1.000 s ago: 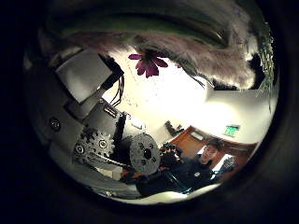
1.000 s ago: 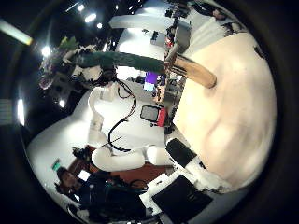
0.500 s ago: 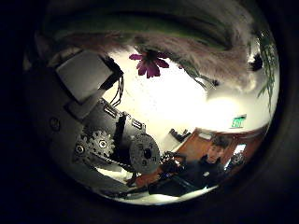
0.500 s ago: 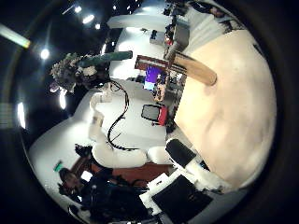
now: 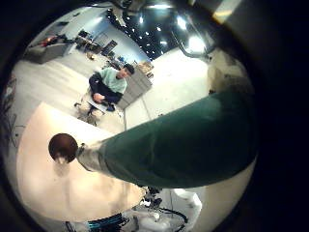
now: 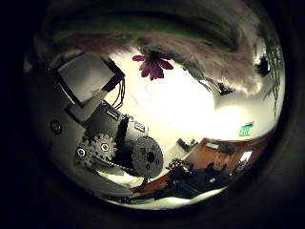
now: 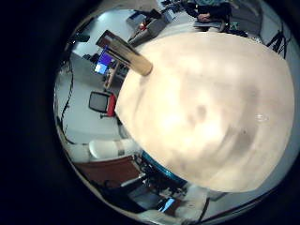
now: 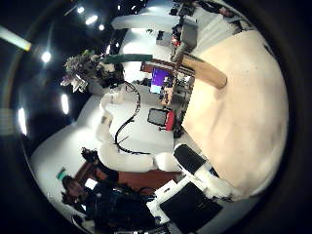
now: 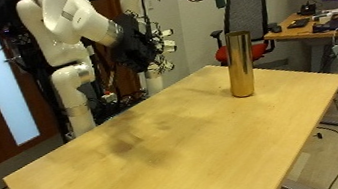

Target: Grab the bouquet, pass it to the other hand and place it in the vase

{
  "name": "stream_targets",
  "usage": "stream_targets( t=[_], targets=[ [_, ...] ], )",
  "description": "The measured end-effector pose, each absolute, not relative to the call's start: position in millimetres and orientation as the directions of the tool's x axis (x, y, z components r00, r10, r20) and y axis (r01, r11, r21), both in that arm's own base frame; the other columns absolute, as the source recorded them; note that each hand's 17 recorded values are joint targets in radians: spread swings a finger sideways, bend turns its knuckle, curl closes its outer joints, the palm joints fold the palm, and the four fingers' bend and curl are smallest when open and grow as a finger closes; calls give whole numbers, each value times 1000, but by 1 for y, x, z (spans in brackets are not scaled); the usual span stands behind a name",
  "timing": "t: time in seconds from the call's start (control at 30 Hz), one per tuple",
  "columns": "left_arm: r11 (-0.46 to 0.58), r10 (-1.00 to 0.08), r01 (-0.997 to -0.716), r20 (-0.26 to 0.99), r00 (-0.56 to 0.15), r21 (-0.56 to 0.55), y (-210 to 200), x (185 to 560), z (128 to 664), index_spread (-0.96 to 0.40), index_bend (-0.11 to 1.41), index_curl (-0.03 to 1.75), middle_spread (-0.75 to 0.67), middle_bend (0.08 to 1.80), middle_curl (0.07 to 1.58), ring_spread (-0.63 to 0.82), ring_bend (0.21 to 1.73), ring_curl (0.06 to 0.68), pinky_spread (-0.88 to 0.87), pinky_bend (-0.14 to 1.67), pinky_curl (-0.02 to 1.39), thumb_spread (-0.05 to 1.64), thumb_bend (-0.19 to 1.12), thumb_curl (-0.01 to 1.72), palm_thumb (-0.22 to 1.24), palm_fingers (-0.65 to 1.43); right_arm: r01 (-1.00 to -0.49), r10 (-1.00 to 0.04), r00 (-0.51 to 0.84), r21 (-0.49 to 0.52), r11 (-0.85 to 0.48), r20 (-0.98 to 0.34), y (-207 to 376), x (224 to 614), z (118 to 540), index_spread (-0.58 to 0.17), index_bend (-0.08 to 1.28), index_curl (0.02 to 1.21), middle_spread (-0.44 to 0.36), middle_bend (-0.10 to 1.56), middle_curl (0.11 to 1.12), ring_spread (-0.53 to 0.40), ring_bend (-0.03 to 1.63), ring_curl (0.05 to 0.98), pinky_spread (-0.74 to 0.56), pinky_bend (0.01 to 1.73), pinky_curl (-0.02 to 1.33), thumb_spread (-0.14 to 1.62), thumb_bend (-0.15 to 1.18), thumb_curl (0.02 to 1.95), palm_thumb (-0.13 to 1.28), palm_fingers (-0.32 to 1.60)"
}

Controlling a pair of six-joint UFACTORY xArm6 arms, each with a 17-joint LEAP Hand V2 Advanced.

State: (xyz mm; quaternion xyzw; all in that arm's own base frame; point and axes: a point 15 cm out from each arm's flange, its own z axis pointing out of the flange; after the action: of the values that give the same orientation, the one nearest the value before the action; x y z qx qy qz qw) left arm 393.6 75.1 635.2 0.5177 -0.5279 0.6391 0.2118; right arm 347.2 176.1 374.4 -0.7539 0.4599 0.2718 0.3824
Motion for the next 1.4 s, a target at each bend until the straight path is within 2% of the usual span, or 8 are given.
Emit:
stream_targets(
  t=[0.5, 1.07, 1.27, 1.4],
  targets=[
    [-382, -320, -815, 890, -325, -435, 97, 428, 594, -599, 193, 1653, -534, 1086, 1065, -405, 1456, 615, -572, 1135, 830, 184, -18, 986, 1161, 994, -901, -483, 428, -321, -292, -764, 182, 348, 372, -290, 157, 256, 201, 192, 309, 237, 424, 248, 473, 565, 297, 937, -30, 405, 657, 21],
    [-396, -293, -844, 921, -257, -362, 106, 469, 525, -503, 194, 1683, -540, 1085, 1072, -407, 1444, 635, -583, 1113, 853, 192, -18, 998, 1169, 991, -897, -474, 434, -316, -310, -766, 187, 343, 372, -289, 161, 261, 191, 190, 307, 236, 422, 248, 465, 535, 294, 943, -26, 410, 671, 38],
    [-400, -301, -845, 922, -244, -355, 112, 475, 512, -471, 191, 1697, -543, 1088, 1077, -410, 1443, 637, -595, 1097, 854, 188, -21, 999, 1162, 975, -896, -472, 435, -315, -313, -767, 189, 342, 372, -297, 162, 265, 192, 191, 305, 238, 417, 246, 455, 525, 293, 941, -29, 415, 674, 46],
    [-392, -293, -857, 929, -227, -334, 111, 477, 499, -446, 191, 1706, -545, 1087, 1080, -410, 1431, 634, -601, 1083, 847, 192, -33, 986, 1133, 973, -895, -472, 436, -316, -314, -766, 189, 342, 373, -298, 162, 266, 192, 189, 304, 229, 417, 247, 454, 517, 293, 941, -28, 418, 677, 53]
  ],
)
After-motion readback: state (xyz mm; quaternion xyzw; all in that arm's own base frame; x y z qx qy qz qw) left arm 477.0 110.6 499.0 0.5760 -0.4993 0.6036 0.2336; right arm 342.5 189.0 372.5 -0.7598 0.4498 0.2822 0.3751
